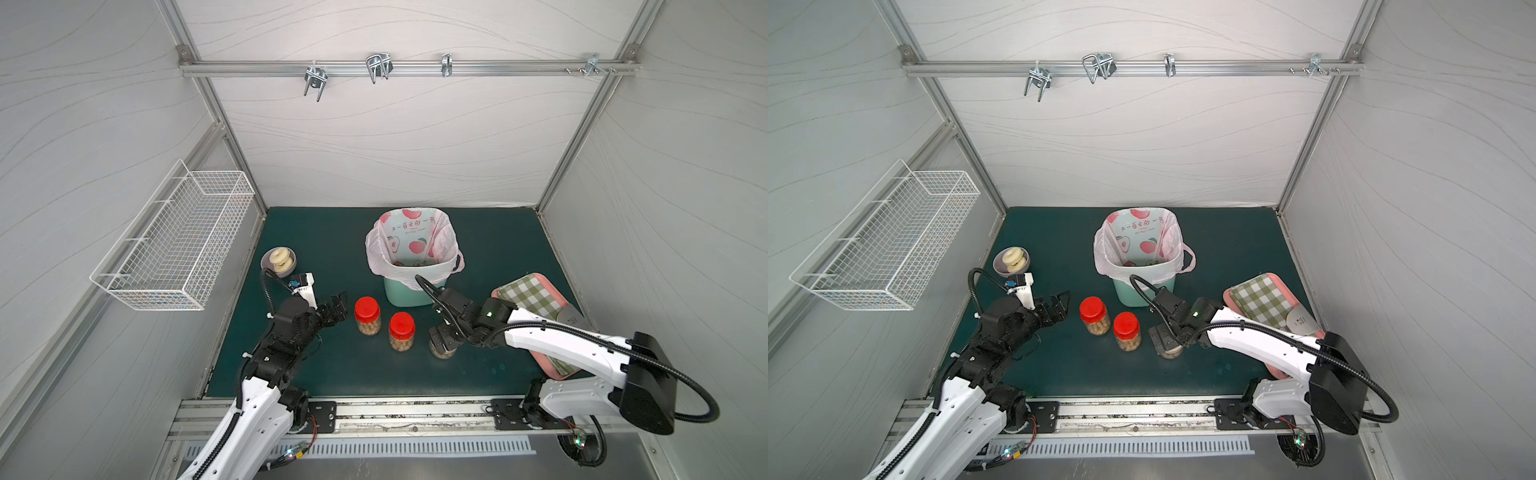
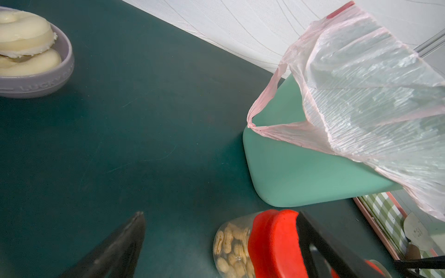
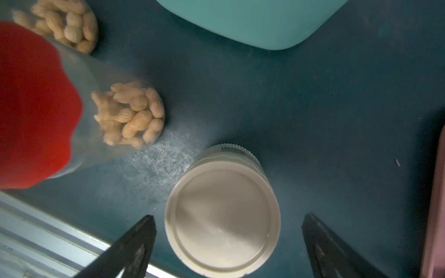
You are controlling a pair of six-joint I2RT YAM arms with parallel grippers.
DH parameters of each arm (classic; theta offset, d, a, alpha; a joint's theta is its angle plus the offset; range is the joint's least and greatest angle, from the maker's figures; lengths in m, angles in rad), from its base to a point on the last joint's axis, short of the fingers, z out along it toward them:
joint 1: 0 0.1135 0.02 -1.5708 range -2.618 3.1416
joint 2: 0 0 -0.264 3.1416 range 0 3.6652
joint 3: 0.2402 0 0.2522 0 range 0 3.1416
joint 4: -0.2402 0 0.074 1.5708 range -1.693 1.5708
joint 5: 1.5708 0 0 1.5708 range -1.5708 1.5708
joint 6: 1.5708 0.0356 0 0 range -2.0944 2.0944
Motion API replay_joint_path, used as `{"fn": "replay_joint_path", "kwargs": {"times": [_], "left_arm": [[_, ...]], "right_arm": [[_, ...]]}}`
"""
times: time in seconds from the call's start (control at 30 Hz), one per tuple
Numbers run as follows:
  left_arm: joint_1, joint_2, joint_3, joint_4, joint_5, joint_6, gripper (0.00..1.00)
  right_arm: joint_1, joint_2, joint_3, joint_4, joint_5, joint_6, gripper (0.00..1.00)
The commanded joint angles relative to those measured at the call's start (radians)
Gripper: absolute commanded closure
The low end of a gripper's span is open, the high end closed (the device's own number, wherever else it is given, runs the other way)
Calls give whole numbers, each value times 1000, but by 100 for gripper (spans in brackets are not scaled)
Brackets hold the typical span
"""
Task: Empty moldy peanuts from jars
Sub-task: Pick up the jar from the center of the board.
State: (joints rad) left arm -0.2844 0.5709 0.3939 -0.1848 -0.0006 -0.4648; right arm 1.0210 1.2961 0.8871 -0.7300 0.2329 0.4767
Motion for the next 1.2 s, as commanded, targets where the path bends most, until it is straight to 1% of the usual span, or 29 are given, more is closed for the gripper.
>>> {"fn": "replay_joint_path", "kwargs": {"times": [0.0, 0.2, 0.43, 0.63, 0.7, 0.77, 0.87, 0.93, 1.17], "left_arm": [[-2, 2, 20, 24, -11, -11, 2], [-2, 4, 22, 25, -9, -9, 3], [-2, 4, 20, 27, -7, -9, 3], [-2, 7, 24, 27, -6, -8, 4], [-3, 8, 23, 28, -5, -8, 4], [-2, 7, 22, 28, -4, -8, 4], [-2, 6, 22, 30, 0, -6, 4], [-2, 5, 22, 31, 0, -5, 4], [-2, 10, 23, 31, 1, -5, 4]], "right_arm": [[6, 20, -16, 18, 35, 43, 4], [7, 54, -37, 53, 31, 54, 4], [5, 73, -54, 73, 32, 63, 12], [7, 72, -54, 75, 38, 63, 11], [6, 71, -55, 75, 41, 63, 14], [6, 70, -55, 71, 43, 63, 15], [8, 62, -53, 56, 41, 66, 5], [9, 51, -51, 48, 41, 67, 2], [19, 39, -48, 28, 42, 66, 1]]}}
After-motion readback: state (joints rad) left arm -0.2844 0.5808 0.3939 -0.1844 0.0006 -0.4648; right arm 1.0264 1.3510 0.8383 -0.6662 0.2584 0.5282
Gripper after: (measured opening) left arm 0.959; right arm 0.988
